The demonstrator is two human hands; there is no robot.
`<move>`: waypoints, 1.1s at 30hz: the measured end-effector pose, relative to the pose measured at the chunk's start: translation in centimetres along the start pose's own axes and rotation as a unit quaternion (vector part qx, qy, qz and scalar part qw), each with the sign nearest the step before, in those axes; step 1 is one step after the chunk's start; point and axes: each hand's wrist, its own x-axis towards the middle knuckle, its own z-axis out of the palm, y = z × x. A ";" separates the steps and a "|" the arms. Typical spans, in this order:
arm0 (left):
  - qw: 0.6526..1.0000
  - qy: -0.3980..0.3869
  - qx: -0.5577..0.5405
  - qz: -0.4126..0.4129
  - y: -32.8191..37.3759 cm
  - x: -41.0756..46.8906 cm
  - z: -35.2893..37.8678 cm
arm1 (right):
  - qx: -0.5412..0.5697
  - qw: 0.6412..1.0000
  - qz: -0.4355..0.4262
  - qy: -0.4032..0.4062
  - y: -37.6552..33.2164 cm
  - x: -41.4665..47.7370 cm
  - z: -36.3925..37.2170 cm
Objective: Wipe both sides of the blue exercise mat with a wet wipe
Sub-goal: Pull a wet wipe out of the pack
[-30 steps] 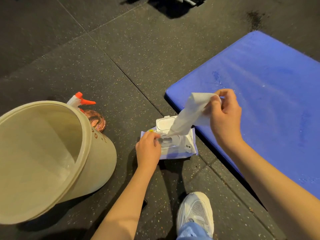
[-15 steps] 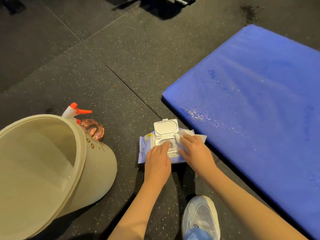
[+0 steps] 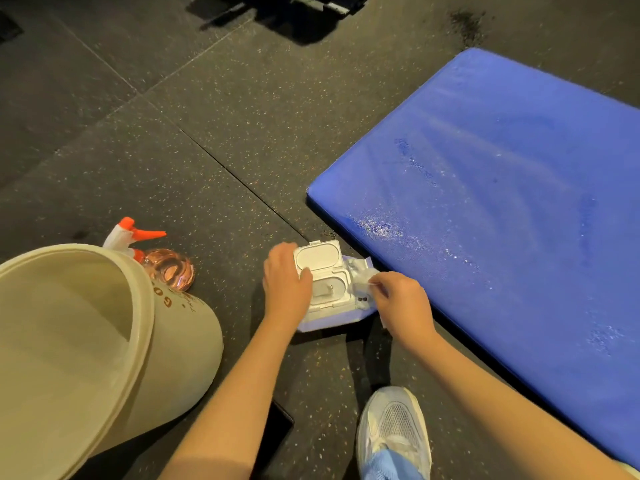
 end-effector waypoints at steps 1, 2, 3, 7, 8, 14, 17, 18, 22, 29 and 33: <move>0.999 -0.025 -0.008 -0.030 0.2 0.9 0.0 | 0.009 1.000 0.014 0.005 -0.1 0.0 -0.3; 0.997 -0.052 -0.018 -0.057 0.4 1.7 0.2 | 0.018 0.999 0.028 0.010 -0.2 0.0 -0.6; 0.996 -0.062 -0.025 -0.066 0.6 2.1 0.4 | 0.025 0.999 0.038 0.015 -0.2 0.1 -0.9; 0.999 -0.016 -0.028 0.018 1.0 1.2 -0.6 | 0.042 0.997 0.066 0.028 -0.1 0.3 -1.9; 0.998 -0.042 -0.023 0.027 0.9 0.5 -0.7 | 0.051 0.995 0.075 0.032 0.0 0.4 -2.1; 0.976 -0.074 0.135 0.155 -1.9 -3.9 1.3 | 0.047 0.994 0.089 0.030 0.6 0.3 -2.7; 0.949 -0.078 0.237 0.192 -1.8 -4.0 1.8 | 0.023 0.996 0.084 0.011 0.8 -0.1 -3.4; 0.938 -0.102 0.275 0.184 -1.3 -3.8 1.8 | 0.010 0.997 0.080 0.003 0.9 -0.2 -3.8; 0.912 -0.197 0.327 0.151 0.5 -2.3 1.8 | -0.054 0.996 0.060 -0.028 1.6 -0.6 -4.4; 0.893 -0.153 0.379 0.189 1.6 -2.4 2.5 | -0.004 0.995 0.084 -0.061 2.1 -1.8 -2.3; 0.898 -0.146 0.384 0.160 0.3 -3.3 1.2 | 0.063 0.989 0.092 -0.094 0.0 -1.3 0.0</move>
